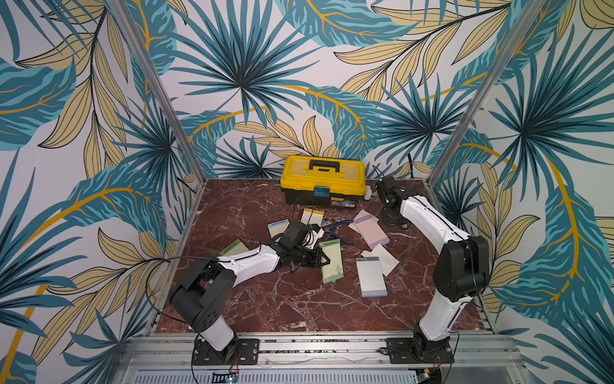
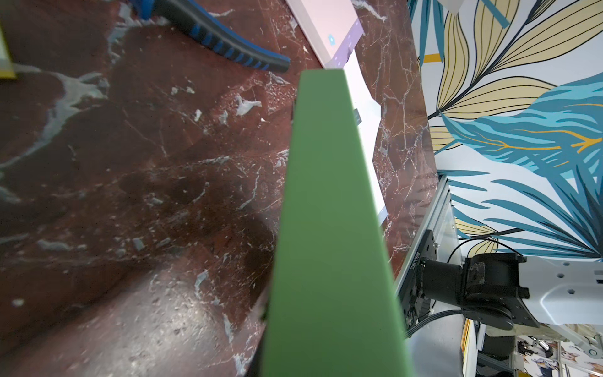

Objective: Tear off pages from different memo pads
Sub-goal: Place the memo pad at the center of the board.

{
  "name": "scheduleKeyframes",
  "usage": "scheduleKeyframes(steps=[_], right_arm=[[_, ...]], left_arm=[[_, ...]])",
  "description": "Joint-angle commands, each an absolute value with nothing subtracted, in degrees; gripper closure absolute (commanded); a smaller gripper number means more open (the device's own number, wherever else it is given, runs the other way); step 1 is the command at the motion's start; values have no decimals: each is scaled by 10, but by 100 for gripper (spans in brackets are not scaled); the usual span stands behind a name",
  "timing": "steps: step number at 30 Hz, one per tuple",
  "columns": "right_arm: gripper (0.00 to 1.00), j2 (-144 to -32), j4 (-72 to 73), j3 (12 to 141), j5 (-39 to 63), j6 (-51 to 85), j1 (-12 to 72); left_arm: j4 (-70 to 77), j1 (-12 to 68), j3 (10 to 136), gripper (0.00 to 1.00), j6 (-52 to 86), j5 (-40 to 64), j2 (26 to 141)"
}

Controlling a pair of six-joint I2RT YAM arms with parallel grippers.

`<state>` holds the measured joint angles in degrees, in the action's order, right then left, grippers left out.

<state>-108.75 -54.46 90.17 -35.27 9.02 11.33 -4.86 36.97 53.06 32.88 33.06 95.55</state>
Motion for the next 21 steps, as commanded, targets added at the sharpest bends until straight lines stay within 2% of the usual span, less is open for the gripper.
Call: scheduleKeyframes(steps=[1,4,5,8,12,13,19,20,21], right_arm=[[100,-1127,-556,907,-363,95,111],[99,-1161,-556,917,-340,94,111],[95,-1168,-557,920,-331,92,111],[70,-1177,-562,927,-272,96,111],[26,-1138,-561,912,-234,124,111],[22,-1119,-553,900,-233,132,111],[18,-1029,-526,851,-190,156,111],[18,-1020,-525,848,-180,159,111],[18,-1010,-522,843,-160,161,111]], left_arm=[[-20,368,559,100,327,352,973],[-13,366,572,100,330,360,997],[-12,364,577,100,330,363,1005],[-12,360,594,100,332,372,1030],[0,356,605,100,342,377,1059],[7,356,605,98,348,377,1064],[21,354,614,68,378,379,1096],[16,355,617,59,379,378,1099],[5,357,622,32,372,379,1099]])
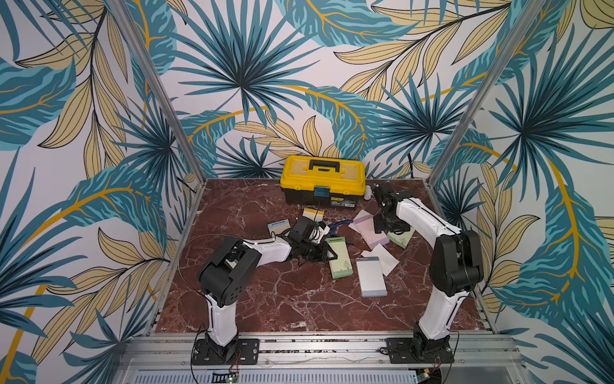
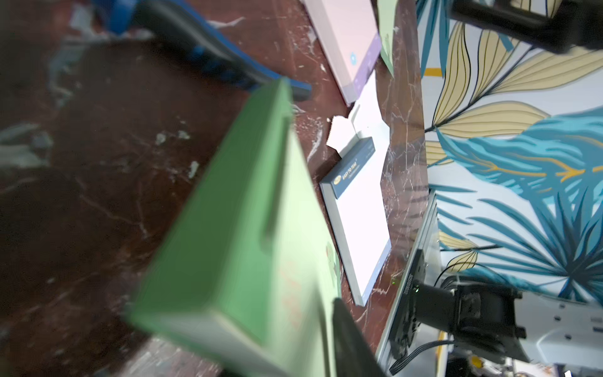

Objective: Tear off pages from different memo pads
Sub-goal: Place the memo pad at the center of the board, then move the distractor to the center of the board.

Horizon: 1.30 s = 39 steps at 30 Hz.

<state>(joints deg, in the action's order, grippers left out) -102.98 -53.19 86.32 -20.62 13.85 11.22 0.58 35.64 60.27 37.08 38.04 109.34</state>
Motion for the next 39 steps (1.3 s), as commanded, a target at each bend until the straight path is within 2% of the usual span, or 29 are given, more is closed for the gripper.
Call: scheduleKeyframes(steps=[1,5,10,13,18,24,28,32,36,39], right_arm=[[18,-1001,-515,837,-136,162,111],[15,-968,-495,816,-57,187,112],[15,-930,-399,775,101,196,155],[17,-938,-336,770,136,222,196],[25,-1015,-269,827,154,259,270],[25,-1143,-187,914,153,317,323],[17,-1219,-132,968,154,356,340],[18,-1288,-91,1029,139,360,356],[21,-1318,-90,1053,84,358,359],[16,-1315,-114,1055,1,354,359]], left_arm=[[-11,360,629,1,361,380,1097],[-59,361,615,0,328,339,1037],[-137,326,531,0,334,241,887],[-204,297,502,0,339,179,812],[-249,192,464,11,359,162,748],[-256,103,483,13,332,190,776],[-262,81,518,15,314,201,824],[-253,64,540,17,299,219,859],[-239,57,562,19,281,249,887],[-211,58,571,21,278,274,905]])
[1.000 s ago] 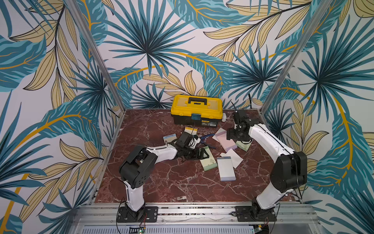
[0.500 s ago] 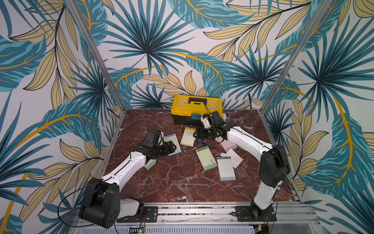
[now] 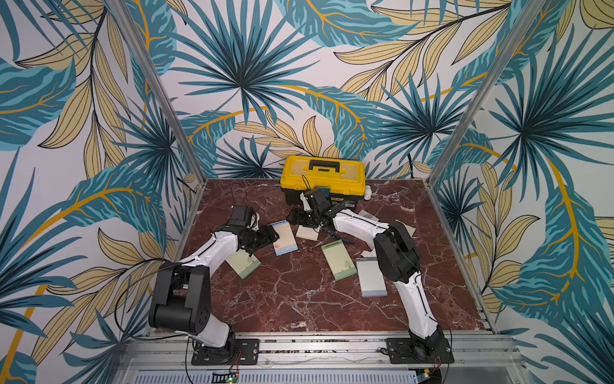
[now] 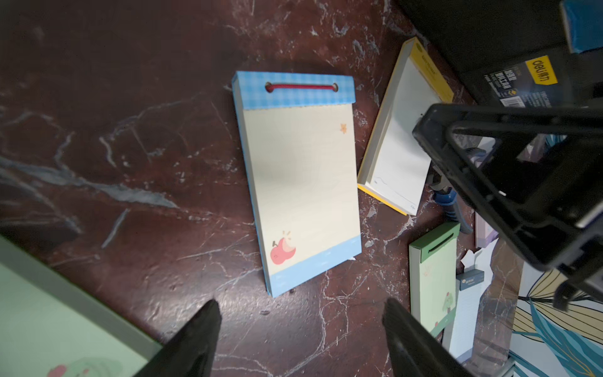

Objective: Tear off pages from different memo pads
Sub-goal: Move the distractor to the center of the board.

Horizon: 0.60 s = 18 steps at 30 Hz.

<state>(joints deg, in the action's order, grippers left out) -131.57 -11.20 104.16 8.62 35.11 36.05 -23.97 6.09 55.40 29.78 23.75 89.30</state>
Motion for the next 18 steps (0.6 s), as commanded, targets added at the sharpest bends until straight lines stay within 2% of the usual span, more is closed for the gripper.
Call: scheduleKeyframes(steps=[1,7,11,18], right_arm=[[14,-1312,-119,1059,-32,353,359],[13,-1364,-279,1174,-140,324,358],[13,-1403,-298,1220,-138,301,353],[13,-1434,-266,1215,-94,229,332]], left_arm=[[-206,58,575,21,278,279,911],[-172,60,580,24,287,296,923],[-172,62,585,24,288,303,926],[-167,68,568,25,286,310,916]])
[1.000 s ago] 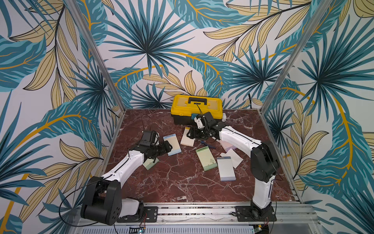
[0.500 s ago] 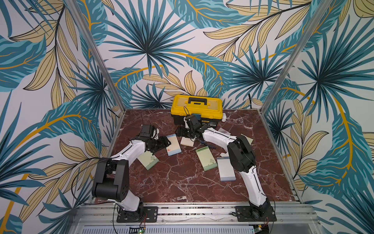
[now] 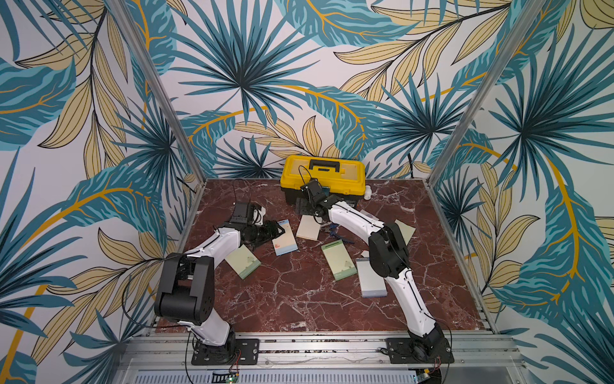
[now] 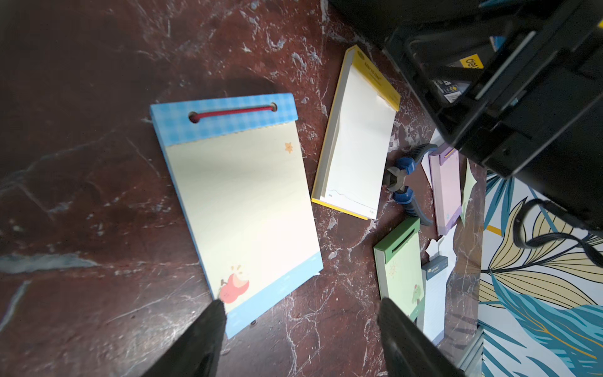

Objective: Tear off pages from different memo pads
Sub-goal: Move the distractor to the center of the board, then move the memo pad to the center of the board.

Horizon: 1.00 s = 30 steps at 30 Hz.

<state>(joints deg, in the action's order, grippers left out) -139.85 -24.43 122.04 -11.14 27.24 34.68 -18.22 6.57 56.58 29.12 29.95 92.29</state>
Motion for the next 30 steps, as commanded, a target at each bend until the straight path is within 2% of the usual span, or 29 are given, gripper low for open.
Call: scheduleKeyframes(steps=[1,8,16,23,30], right_arm=[[13,-1436,-267,1219,-91,222,329],[8,-1421,-291,1211,-93,178,319],[5,-1337,-191,1055,-67,140,317],[1,-1324,-226,1041,-57,22,312],[1,-1340,-268,1072,2,-22,301]], left_arm=[[-165,68,565,25,287,310,916],[-153,74,542,25,296,314,908],[-136,82,528,25,304,320,890],[-148,85,514,25,299,316,861],[-145,86,499,25,303,314,837]])
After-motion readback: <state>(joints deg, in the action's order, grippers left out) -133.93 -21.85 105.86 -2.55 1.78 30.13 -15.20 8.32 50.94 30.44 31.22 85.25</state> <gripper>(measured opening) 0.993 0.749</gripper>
